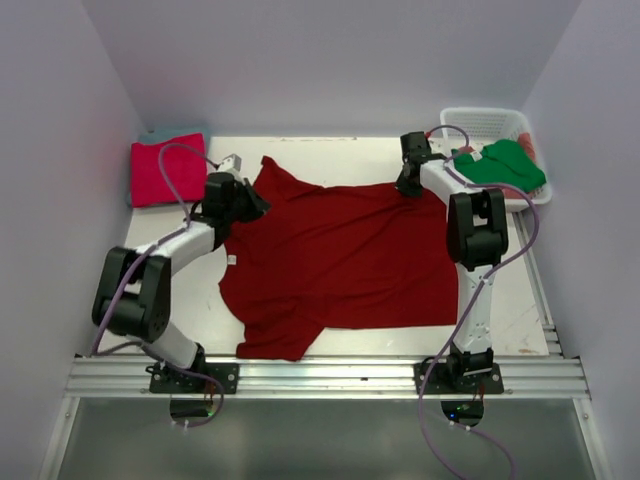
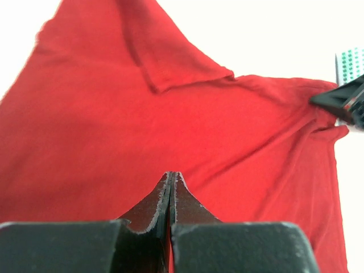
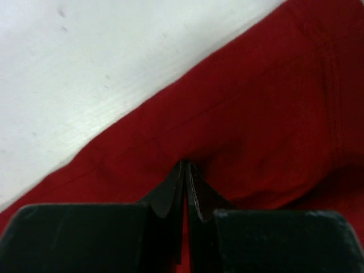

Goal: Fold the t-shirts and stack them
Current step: Flatten out the tshirt, then grap the side of the flattened tshirt closest away from the robot with both arms

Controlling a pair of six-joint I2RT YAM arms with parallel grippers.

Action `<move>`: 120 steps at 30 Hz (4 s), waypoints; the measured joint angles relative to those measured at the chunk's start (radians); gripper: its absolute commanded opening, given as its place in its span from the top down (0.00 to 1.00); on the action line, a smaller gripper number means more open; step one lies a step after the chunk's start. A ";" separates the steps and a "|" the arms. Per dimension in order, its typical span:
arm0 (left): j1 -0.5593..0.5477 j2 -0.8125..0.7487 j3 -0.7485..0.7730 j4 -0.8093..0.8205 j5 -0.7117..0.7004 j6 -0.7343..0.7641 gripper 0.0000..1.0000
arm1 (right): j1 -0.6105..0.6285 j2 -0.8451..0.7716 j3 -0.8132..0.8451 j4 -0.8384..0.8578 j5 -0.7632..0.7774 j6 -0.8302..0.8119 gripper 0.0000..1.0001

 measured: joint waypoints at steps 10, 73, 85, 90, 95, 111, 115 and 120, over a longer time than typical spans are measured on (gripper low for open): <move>-0.004 0.430 0.193 0.112 0.150 -0.006 1.00 | 0.000 -0.046 -0.092 0.014 -0.003 -0.008 0.98; 0.167 0.505 0.689 0.368 0.195 0.037 0.14 | 0.050 -0.330 -0.365 0.835 -0.124 -0.277 0.52; 0.192 0.952 1.112 0.060 0.129 -0.029 0.00 | 0.238 -0.795 -0.797 0.768 -0.319 -0.305 0.47; 0.202 0.972 1.169 0.069 0.079 -0.043 0.00 | 0.233 -0.903 -0.914 0.716 -0.347 -0.307 0.46; 0.203 0.992 1.206 0.088 0.066 -0.051 0.03 | 0.234 -0.971 -0.976 0.645 -0.369 -0.307 0.46; 0.062 0.117 0.210 -0.029 -0.099 -0.066 0.07 | 0.246 -1.091 -0.982 0.400 -0.238 -0.273 0.42; -0.155 -0.167 0.143 -0.203 -0.185 0.015 0.07 | 0.246 -1.107 -0.982 0.362 -0.220 -0.255 0.41; -0.206 -0.285 0.134 -0.536 -0.242 0.092 0.10 | 0.248 -1.110 -0.982 0.317 -0.206 -0.208 0.35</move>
